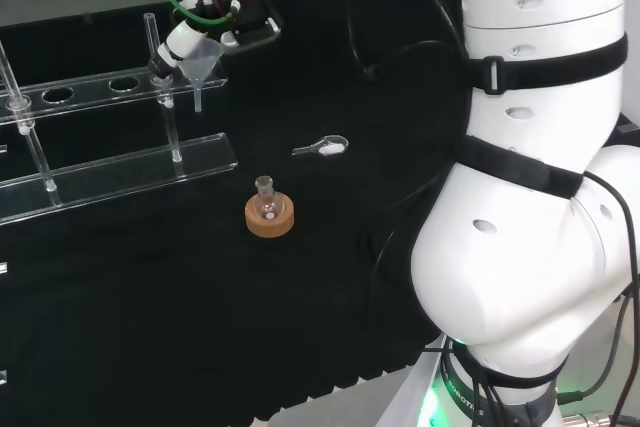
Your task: Pick up the funnel from the transparent funnel stand.
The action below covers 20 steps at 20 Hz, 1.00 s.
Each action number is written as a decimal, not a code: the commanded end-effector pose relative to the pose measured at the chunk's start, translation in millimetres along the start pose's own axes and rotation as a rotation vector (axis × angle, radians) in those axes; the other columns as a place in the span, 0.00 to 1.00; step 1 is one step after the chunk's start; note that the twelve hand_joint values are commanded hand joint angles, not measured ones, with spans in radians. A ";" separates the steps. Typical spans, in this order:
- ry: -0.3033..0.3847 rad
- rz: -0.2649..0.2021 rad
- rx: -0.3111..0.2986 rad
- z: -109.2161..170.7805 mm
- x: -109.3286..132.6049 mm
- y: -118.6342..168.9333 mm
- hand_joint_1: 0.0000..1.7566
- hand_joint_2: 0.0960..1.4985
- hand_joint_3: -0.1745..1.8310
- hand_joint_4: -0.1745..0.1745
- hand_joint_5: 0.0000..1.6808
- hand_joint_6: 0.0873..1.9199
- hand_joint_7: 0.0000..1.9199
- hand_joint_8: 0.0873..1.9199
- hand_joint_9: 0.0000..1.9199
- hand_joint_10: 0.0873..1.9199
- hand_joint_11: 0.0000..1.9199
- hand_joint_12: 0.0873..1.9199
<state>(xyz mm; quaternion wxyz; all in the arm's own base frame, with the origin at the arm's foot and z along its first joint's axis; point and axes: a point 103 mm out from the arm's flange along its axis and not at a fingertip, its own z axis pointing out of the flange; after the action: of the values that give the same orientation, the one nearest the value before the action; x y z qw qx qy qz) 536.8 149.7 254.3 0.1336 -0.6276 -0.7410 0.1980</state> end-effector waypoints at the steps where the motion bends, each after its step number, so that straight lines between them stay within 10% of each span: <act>1: -0.028 -0.004 0.020 2.7 4.0 3.8 0.18 0.42 0.10 0.51 0.00 0.00 0.00 0.00 0.00 0.00 0.03 0.00; 9: -0.029 0.010 0.022 2.8 -0.6 4.0 0.18 0.44 0.09 0.48 0.00 0.00 0.06 0.00 0.05 0.00 0.00 0.28; 20: -0.033 0.017 0.043 2.9 -7.1 7.0 0.19 0.45 0.09 0.51 0.07 0.00 0.11 0.18 0.00 0.35 0.00 0.40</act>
<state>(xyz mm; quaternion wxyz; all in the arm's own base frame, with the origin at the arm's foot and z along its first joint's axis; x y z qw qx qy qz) 542.5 146.5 249.8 0.1321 -0.6276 -0.7350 0.2200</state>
